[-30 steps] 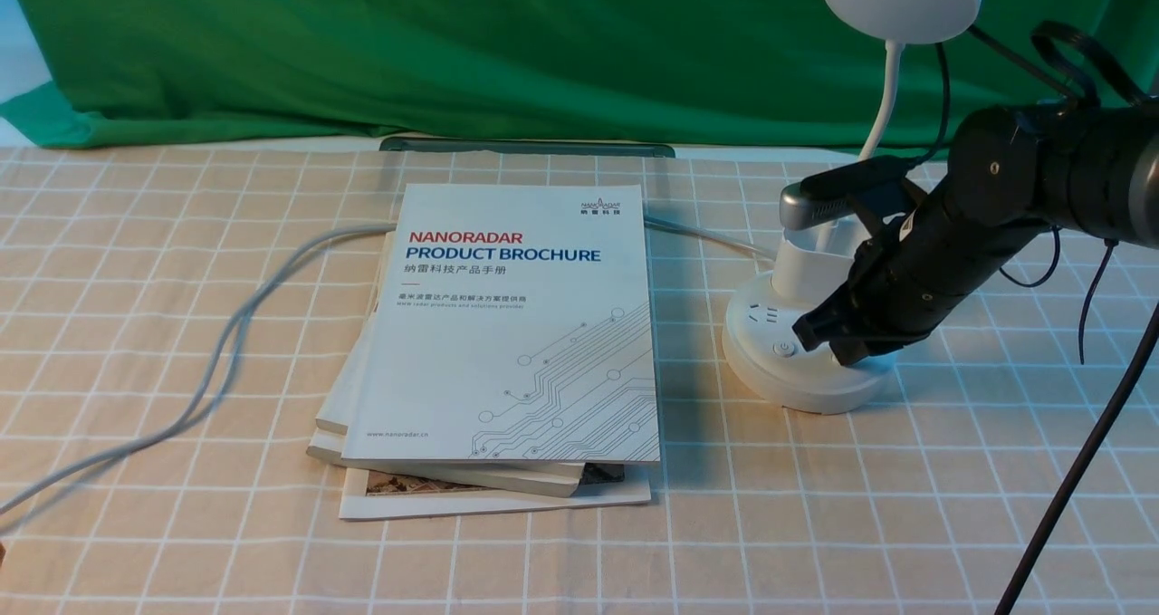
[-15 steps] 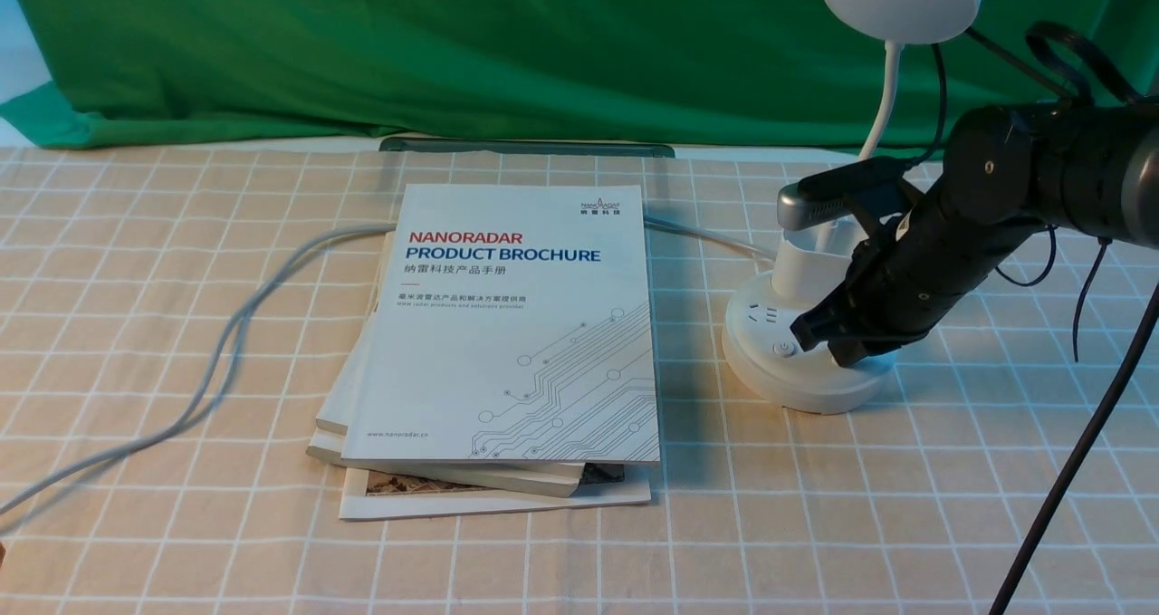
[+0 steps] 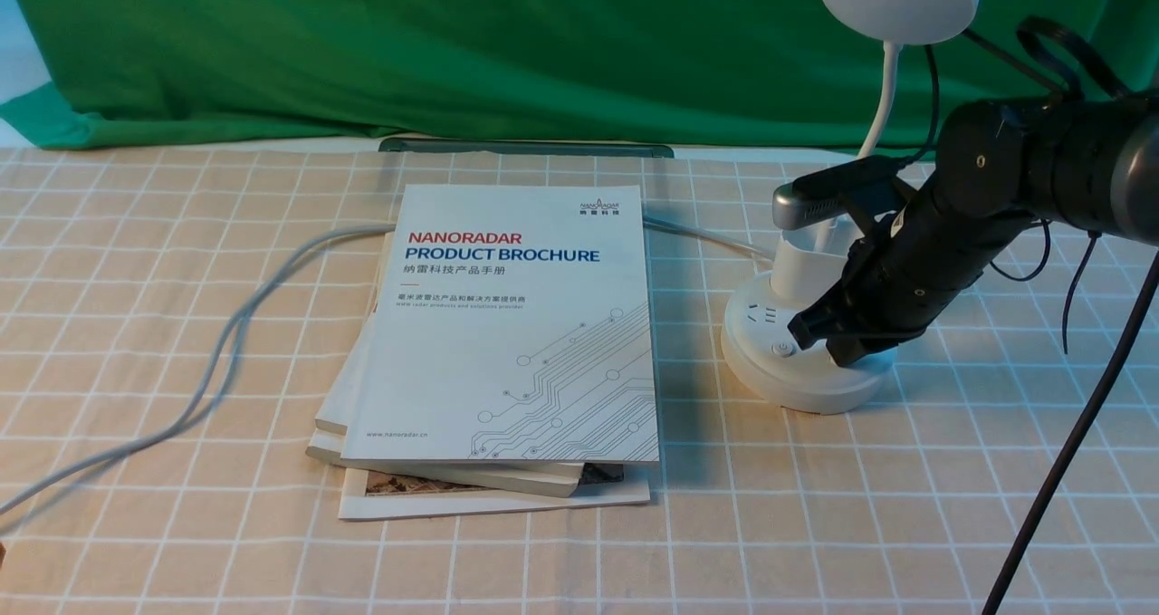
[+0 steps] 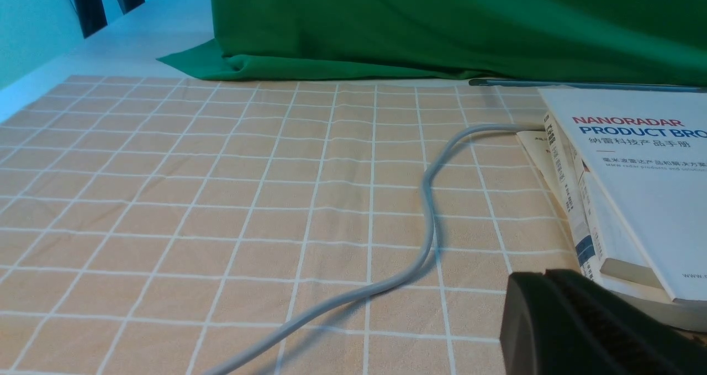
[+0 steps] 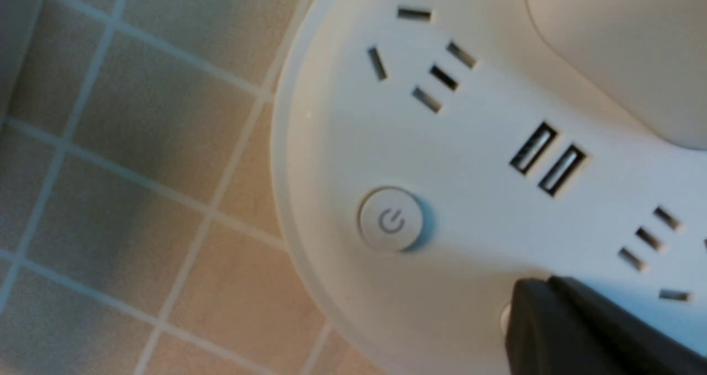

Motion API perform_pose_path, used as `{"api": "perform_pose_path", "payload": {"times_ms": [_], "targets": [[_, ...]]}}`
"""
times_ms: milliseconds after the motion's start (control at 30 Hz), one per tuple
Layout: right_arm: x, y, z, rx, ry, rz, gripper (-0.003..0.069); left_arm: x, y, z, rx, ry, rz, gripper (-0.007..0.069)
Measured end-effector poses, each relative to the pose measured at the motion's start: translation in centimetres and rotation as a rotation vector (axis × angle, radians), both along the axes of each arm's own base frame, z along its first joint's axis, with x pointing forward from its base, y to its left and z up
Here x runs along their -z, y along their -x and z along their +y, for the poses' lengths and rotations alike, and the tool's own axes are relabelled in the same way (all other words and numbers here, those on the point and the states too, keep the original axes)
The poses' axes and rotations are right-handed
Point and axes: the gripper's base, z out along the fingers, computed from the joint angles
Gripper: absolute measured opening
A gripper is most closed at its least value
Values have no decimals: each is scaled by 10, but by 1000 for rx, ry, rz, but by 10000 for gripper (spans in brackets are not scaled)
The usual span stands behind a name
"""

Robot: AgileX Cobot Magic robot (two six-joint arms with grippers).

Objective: Turn on the table lamp on the light coffee tablecloth with your hand.
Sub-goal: 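Press the button on the base of the white desk lamp with the right gripper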

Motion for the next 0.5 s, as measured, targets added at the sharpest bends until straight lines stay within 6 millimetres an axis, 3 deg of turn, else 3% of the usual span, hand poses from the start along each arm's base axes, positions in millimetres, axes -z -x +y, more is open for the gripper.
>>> {"api": "perform_pose_path", "payload": {"times_ms": [333, 500], "targets": [[-14, 7, -2, 15, -11, -14, 34, 0, 0, 0, 0, 0, 0, 21], [-53, 23, -7, 32, -47, -110, 38, 0, 0, 0, 0, 0, 0, 21]]}}
